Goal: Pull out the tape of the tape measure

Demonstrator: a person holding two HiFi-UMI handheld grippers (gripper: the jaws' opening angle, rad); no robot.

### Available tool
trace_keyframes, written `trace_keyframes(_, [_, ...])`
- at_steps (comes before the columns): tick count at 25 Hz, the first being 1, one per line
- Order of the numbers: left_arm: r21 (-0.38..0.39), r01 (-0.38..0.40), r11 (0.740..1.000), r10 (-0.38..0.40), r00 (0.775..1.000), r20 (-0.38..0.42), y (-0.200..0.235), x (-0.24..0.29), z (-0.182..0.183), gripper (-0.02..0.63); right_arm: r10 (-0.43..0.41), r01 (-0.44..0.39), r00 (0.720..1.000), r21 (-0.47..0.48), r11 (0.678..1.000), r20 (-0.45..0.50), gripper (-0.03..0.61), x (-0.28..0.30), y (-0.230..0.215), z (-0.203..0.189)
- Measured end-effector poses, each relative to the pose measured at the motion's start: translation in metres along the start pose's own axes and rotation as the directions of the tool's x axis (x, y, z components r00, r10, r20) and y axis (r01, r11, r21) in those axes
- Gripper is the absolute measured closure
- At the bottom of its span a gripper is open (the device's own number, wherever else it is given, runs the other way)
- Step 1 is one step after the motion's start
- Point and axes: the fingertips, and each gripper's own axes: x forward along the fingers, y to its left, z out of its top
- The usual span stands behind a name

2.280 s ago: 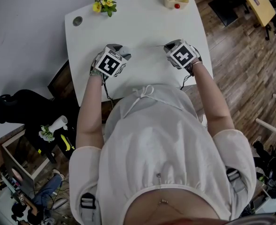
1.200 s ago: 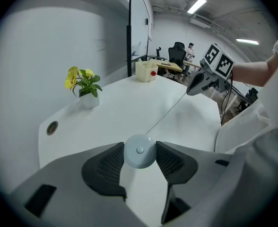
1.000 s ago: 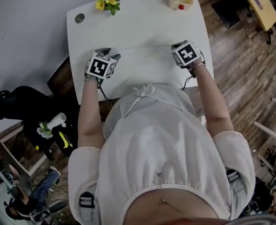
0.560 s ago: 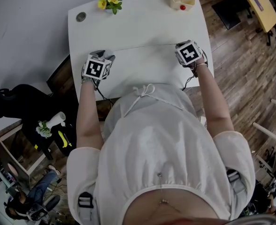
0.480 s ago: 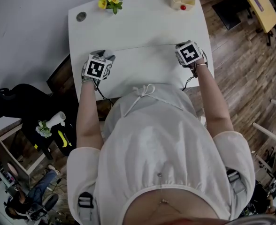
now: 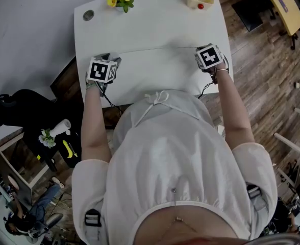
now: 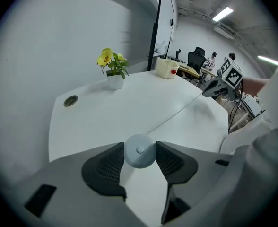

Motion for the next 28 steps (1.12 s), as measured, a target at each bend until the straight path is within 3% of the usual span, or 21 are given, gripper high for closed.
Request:
trace_keyframes(4, [0.002, -0.014, 1.000, 0.014, 1.000, -0.019, 0.003, 0.004, -0.001, 0.387, 0.002, -0.002, 1.000, 0.018, 1.000, 0.001, 0.563, 0.002, 0.003, 0.002])
trace_keyframes(11, [-0.016, 0.036, 0.999, -0.036, 0.999, -0.011, -0.007, 0.014, 0.008, 0.387, 0.060, -0.063, 0.998, 0.069, 0.996, 0.034, 0.561, 0.007, 0.017, 0.014])
trace_keyframes(28, [0.002, 0.041, 0.999, -0.041, 0.994, -0.106, 0.006, 0.056, -0.004, 0.385, 0.023, -0.020, 0.999, 0.056, 0.998, -0.043, 0.549, 0.049, 0.017, 0.014])
